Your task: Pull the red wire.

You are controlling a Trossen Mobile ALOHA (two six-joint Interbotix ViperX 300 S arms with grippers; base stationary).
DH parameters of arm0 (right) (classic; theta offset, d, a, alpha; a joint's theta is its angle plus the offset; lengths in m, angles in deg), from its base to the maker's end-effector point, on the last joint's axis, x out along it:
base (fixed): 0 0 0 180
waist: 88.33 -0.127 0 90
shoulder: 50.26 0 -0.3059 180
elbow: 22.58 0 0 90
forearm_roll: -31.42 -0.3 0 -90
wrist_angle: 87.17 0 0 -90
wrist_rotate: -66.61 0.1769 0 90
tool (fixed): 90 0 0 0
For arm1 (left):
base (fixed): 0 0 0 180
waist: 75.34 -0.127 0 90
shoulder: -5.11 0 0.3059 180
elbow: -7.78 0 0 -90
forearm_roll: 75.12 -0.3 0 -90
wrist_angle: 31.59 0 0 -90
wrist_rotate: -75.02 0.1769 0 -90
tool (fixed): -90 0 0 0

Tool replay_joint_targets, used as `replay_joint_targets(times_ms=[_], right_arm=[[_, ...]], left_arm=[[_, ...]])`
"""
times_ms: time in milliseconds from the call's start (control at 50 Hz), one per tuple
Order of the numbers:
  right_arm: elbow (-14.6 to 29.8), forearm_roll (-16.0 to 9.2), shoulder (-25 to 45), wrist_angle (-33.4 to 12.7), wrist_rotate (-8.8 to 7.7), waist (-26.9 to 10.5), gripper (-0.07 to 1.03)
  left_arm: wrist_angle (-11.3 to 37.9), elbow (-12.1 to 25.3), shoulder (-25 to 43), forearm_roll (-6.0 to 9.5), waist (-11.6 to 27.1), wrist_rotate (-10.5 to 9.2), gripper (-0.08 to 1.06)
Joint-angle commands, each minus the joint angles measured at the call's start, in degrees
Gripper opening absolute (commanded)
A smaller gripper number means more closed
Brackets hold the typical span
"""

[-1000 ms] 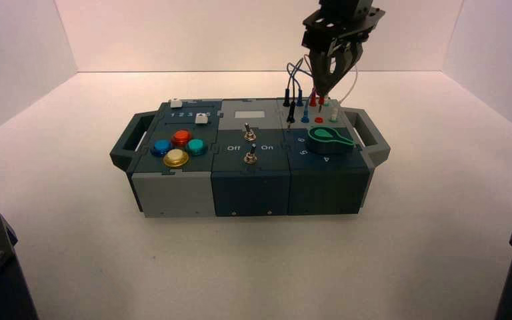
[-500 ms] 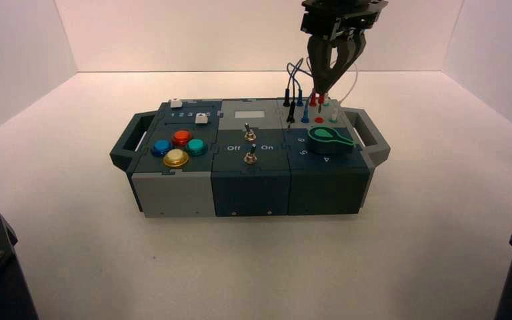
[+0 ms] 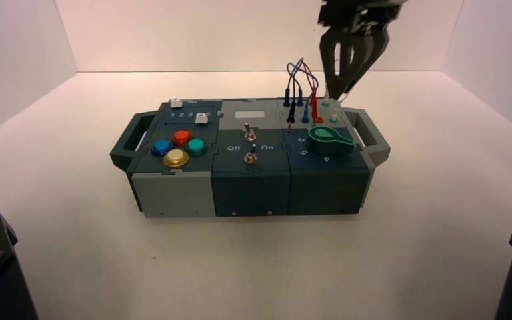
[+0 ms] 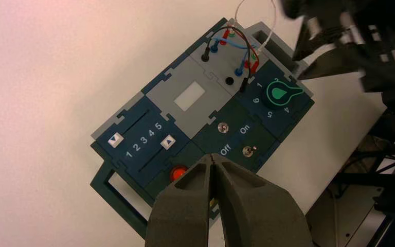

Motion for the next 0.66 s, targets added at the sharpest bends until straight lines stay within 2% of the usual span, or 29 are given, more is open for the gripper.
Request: replay_joint_targets(times_ms=[20,180,300,460,660], right_arm=[[-0.7,-0.3,-4.7,0.0,0.44,0.1,0.40],[-1.9,-0.1,-5.8,1.8,1.05,0.6,0.40],[-4.1,0.2,-8.3,6.5,4.04,2.6,0.40],[-6.0,0.2,-10.2,8.2,4.83,2.9,0.40],[-6.8,0.6,-10.3,8.3,4.92,2.9,0.40]], left_arm=[[-0.3,0.7,-0.3,0.18,-0.2,-0.09,-0.03],[-0.6,0.7,0.3,0.00,-0.3,-0.09,-0.03],[-0.9,0.6,1.2,0.09,-0.4,-0.09,-0.03],[-1.9,0.1,2.5,-0.09,-0.4,0.00,-0.03],[-2.5,-0.1,3.8,-0.18,-0.4,0.09,-0.03]])
